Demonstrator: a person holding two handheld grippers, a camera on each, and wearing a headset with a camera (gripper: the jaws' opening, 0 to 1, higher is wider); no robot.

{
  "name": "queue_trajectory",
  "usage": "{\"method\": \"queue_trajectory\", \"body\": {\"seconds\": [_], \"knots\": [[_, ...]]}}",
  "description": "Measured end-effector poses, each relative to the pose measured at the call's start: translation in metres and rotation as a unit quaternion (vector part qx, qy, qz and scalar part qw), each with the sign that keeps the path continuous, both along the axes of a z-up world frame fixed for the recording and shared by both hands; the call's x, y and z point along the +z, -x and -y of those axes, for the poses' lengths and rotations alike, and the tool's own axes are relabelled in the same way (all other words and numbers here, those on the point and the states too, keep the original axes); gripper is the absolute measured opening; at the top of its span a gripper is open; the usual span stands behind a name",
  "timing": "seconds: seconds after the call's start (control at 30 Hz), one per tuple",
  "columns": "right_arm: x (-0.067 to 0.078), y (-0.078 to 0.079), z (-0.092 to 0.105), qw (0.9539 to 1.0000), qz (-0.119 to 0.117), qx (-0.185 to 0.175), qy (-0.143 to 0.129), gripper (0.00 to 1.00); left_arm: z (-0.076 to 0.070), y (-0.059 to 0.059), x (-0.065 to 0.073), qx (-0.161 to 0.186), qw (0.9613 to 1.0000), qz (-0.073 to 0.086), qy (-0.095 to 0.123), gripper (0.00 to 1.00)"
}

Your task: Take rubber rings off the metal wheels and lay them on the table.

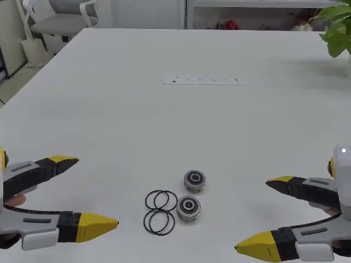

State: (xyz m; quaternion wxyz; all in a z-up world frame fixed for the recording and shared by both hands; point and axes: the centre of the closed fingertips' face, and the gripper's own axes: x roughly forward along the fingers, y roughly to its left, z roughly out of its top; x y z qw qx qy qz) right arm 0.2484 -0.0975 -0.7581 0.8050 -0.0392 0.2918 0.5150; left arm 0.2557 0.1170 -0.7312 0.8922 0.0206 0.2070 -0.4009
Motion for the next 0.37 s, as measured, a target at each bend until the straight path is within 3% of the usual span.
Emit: {"method": "queue_trajectory", "body": {"seconds": [0.37], "knots": [[-0.0080,0.0022,0.0028,0.9999,-0.007,0.002,0.012,0.97,0.0015,0.0013,-0.0013,0.001,1.0000,-0.004,0.001,1.00]]}}
